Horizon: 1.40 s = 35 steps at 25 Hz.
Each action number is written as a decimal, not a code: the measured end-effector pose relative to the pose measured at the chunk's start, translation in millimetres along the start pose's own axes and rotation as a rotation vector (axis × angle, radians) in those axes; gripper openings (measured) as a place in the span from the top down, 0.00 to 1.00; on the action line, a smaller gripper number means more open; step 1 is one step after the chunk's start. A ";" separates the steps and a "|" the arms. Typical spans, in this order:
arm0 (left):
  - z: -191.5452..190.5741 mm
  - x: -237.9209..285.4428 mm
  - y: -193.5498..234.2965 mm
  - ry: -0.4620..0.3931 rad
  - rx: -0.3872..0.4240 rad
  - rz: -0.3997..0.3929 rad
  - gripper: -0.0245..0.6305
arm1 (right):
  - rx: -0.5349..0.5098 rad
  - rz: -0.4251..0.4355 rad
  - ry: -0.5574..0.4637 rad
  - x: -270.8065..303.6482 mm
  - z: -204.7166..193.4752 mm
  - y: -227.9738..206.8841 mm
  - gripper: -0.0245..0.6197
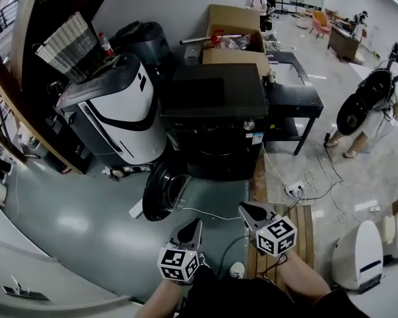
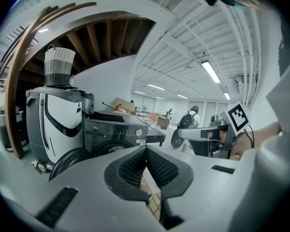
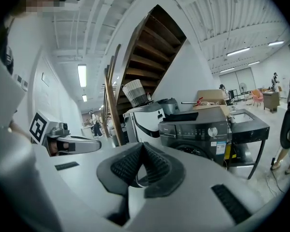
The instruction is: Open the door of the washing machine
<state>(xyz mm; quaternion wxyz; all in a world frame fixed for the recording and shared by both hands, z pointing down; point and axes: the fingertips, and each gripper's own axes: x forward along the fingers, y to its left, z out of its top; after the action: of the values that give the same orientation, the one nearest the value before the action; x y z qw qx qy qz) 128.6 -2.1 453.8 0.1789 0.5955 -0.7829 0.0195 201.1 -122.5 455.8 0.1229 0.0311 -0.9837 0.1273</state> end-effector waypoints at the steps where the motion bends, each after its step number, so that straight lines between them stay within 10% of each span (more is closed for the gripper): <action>1: -2.3 -0.9 -1.0 0.002 -0.003 0.001 0.93 | -0.001 0.003 0.004 -1.4 -2.4 2.2 0.94; 35: -12.8 -3.6 -8.2 -0.003 -0.053 0.017 0.93 | -0.002 0.034 0.014 -5.4 -9.2 14.0 0.94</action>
<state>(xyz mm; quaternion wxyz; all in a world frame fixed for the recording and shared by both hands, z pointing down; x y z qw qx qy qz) 140.4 1.9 463.2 0.1932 0.5841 -0.7884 -0.0007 207.2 -106.4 459.7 0.1275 0.0133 -0.9834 0.1287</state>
